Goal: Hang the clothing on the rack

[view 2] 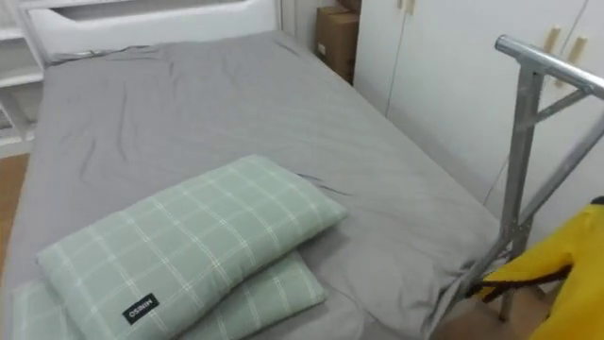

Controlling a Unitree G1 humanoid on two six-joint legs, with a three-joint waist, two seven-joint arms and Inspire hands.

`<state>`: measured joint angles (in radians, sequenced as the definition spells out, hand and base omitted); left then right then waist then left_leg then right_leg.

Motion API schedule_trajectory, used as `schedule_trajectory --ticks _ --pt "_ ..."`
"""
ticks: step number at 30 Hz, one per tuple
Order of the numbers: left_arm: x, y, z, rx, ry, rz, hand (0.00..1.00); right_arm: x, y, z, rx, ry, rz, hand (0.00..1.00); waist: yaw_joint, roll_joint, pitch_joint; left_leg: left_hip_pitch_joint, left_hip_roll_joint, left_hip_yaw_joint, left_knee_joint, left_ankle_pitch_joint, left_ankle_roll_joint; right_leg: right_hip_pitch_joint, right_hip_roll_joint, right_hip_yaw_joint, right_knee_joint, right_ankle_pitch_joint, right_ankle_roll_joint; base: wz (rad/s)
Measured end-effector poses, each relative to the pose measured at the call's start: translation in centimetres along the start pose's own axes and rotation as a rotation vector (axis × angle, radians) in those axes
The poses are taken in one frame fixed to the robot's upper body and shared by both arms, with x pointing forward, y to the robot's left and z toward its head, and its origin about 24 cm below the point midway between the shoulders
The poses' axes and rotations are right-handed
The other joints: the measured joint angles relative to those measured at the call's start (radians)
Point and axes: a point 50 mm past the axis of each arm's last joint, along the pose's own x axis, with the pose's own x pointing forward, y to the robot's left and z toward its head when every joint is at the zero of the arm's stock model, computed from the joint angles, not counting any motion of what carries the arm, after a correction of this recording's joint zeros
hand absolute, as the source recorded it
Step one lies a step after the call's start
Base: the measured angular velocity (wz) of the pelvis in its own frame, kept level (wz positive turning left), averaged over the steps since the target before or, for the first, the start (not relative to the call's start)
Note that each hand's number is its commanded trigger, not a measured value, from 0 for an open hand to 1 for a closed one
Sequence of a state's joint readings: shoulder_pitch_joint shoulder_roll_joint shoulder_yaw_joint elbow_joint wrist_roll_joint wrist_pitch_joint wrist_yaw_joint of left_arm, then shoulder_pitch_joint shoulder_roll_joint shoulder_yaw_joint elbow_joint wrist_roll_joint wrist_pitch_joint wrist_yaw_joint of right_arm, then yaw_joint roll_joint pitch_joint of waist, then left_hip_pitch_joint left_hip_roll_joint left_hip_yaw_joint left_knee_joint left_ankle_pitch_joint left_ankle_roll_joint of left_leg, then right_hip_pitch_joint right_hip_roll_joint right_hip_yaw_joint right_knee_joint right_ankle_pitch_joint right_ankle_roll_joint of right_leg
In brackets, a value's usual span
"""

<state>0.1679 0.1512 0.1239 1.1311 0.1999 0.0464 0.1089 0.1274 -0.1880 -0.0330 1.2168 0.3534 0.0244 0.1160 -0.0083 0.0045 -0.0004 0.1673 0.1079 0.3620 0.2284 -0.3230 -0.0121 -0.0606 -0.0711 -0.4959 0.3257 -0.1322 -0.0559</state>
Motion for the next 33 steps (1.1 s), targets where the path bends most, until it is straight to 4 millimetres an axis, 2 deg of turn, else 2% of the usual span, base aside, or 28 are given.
schedule_trajectory --ticks 1,3,5,6,11,16,18,20,25,27,33 --pt "0.0 0.0 0.0 0.000 0.000 0.002 0.00 0.0 0.0 -0.1 0.002 0.003 -0.002 0.00 -0.007 0.001 0.0012 -0.001 0.000 -0.017 0.001 0.001 0.002 0.006 0.001 0.016 -0.003 0.004 0.007 0.79" --pt "0.0 0.1 0.1 -0.001 -0.005 0.012 0.00 -0.1 -0.2 -0.8 0.033 0.026 -0.005 0.00 -0.026 -0.006 0.0042 -0.004 -0.004 -0.089 -0.003 0.005 0.011 0.033 0.013 0.133 -0.029 0.019 0.039 0.88" --pt "0.0 0.2 0.0 -0.002 -0.002 0.013 0.00 -0.1 0.0 -1.1 0.034 0.032 -0.003 0.00 -0.024 -0.007 0.0034 -0.006 -0.015 -0.130 -0.009 0.009 0.014 0.056 0.024 0.183 -0.060 0.018 0.061 0.62" --pt "0.0 0.2 -0.3 -0.002 0.006 0.013 0.00 -0.1 -0.1 -1.1 0.036 0.031 -0.003 0.00 -0.022 -0.009 0.0036 -0.007 -0.020 -0.147 -0.010 0.010 0.014 0.067 0.024 0.185 -0.071 0.012 0.071 0.46" --pt "-0.3 0.9 -2.3 0.011 0.069 0.028 0.00 -0.1 0.2 -1.0 -0.003 0.036 0.003 0.00 -0.011 -0.016 0.0029 -0.015 -0.031 -0.213 -0.006 0.010 0.014 0.097 0.026 0.201 -0.092 0.000 0.090 0.41" --pt "-0.8 0.4 -4.4 0.023 0.148 0.011 0.00 0.1 0.6 -0.8 -0.083 0.042 0.019 0.00 0.002 -0.027 0.0022 -0.020 -0.033 -0.258 0.004 0.011 0.013 0.116 0.033 0.266 -0.111 -0.005 0.096 0.24" --pt "-0.7 0.3 -4.3 0.023 0.152 0.010 0.00 0.1 0.8 -0.5 -0.141 0.039 0.025 0.00 0.015 -0.037 0.0085 -0.023 -0.035 -0.272 0.008 0.011 0.013 0.129 0.034 0.279 -0.129 -0.005 0.097 0.19" --pt "-0.7 0.3 -4.2 0.024 0.149 0.010 0.00 0.2 1.1 -0.2 -0.168 0.028 0.035 0.00 0.017 -0.043 0.0098 -0.031 -0.036 -0.283 0.008 0.012 0.012 0.140 0.034 0.278 -0.144 -0.005 0.098 0.24" --pt "-0.7 -0.3 -3.7 0.033 0.140 -0.003 0.00 0.3 1.7 0.3 -0.223 0.017 0.062 0.00 0.017 -0.040 0.0096 -0.039 -0.033 -0.309 0.006 0.016 0.004 0.152 0.041 0.272 -0.159 -0.005 0.097 0.16" --pt "-0.5 -0.6 -2.9 0.027 0.120 -0.009 0.00 0.3 1.6 0.1 -0.222 0.024 0.066 0.00 0.016 -0.039 0.0098 -0.043 -0.031 -0.319 0.006 0.019 -0.001 0.152 0.044 0.273 -0.161 -0.005 0.097 0.13" --pt "-0.7 -0.8 -3.5 0.031 0.157 -0.022 0.00 0.2 1.3 -0.8 -0.153 0.063 0.058 0.00 0.012 -0.036 0.0077 -0.050 -0.032 -0.339 0.008 0.021 -0.004 0.161 0.045 0.267 -0.171 -0.005 0.097 0.10"
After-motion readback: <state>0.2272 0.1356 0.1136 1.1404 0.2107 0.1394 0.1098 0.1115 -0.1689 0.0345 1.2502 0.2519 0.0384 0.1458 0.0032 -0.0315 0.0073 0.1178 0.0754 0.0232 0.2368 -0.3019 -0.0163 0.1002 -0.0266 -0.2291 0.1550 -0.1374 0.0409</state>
